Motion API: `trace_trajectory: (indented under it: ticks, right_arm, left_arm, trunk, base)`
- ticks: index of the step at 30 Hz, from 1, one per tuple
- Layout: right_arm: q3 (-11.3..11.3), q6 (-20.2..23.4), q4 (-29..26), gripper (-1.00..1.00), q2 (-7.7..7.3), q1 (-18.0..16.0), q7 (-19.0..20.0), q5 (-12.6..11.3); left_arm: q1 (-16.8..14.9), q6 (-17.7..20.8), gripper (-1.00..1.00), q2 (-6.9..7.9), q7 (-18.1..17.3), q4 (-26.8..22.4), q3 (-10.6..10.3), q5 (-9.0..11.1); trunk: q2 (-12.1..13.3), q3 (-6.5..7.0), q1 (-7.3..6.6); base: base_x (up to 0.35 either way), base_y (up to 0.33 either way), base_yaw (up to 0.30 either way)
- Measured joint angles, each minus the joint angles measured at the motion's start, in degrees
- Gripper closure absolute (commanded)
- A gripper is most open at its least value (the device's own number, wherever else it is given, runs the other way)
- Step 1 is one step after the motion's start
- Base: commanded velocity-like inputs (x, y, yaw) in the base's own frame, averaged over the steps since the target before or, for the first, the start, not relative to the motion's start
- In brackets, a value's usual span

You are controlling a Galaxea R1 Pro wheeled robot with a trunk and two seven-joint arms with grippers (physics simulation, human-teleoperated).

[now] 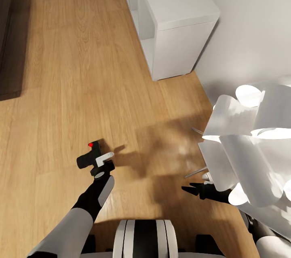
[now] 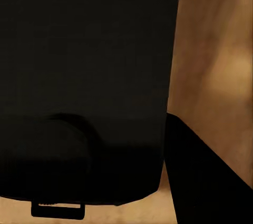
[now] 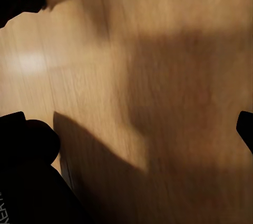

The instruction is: Attach the digital camera to the camera tripod in the bedroom.

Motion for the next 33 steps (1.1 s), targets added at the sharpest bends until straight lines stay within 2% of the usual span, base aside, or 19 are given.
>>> trace_trajectory:
  ticks: [9,12,13,15,17,23,26,33]
  right_arm:
    - [0.0,0.0,0.0,-1.0,0.0,-0.01,0.0,0.0]
    - [0.0,0.0,0.0,-1.0,0.0,-0.04,0.0,0.0]
    - [0.01,0.0,0.0,-1.0,0.0,-0.04,0.0,0.0]
    - [0.0,0.0,0.0,-1.0,0.0,-0.02,0.0,0.0]
    - [0.0,0.0,0.0,-1.0,0.0,0.0,0.0,0.0]
    - [0.05,-0.03,0.0,-1.0,0.0,-0.02,0.01,0.0]
    - [0.04,-0.02,0.0,-1.0,0.0,-0.01,0.06,0.0]
    - [0.06,-0.01,0.0,-1.0,0.0,-0.03,0.08,0.0]
  left_arm:
    - [0.0,0.04,1.0,-0.05,0.43,-1.31,-0.12,-0.12]
    - [0.0,0.27,1.0,-0.34,2.71,-4.06,-0.22,-0.08]
    - [-0.01,0.71,1.0,-1.14,6.57,-6.64,-0.3,-0.18]
    - [0.03,1.06,1.0,-1.91,9.82,-8.71,-0.55,-0.02]
    - [0.12,1.55,1.0,-1.91,11.74,-10.31,-1.75,0.09]
    - [0.18,3.41,1.0,-1.91,12.88,-11.43,-6.39,0.29]
    - [0.18,3.78,1.0,-1.91,13.02,-11.52,-7.4,0.33]
    - [0.19,4.0,1.0,-1.91,13.1,-11.43,-8.0,0.35]
  trunk:
    - [0.0,0.0,0.0]
    - [0.0,0.0,0.0]
    - [0.0,0.01,-0.01]
    - [0.0,0.0,0.0]
    - [0.0,0.0,0.0]
    - [0.0,0.0,0.0]
    - [0.0,0.0,0.0]
    - [0.0,0.0,0.0]
  base:
    - [0.0,0.0,0.0]
    - [0.0,0.0,0.0]
    - [0.0,0.0,0.0]
    - [0.0,0.0,0.0]
    - [0.0,0.0,0.0]
    - [0.0,0.0,0.0]
    - [0.0,0.0,0.0]
    - [0.0,0.0,0.0]
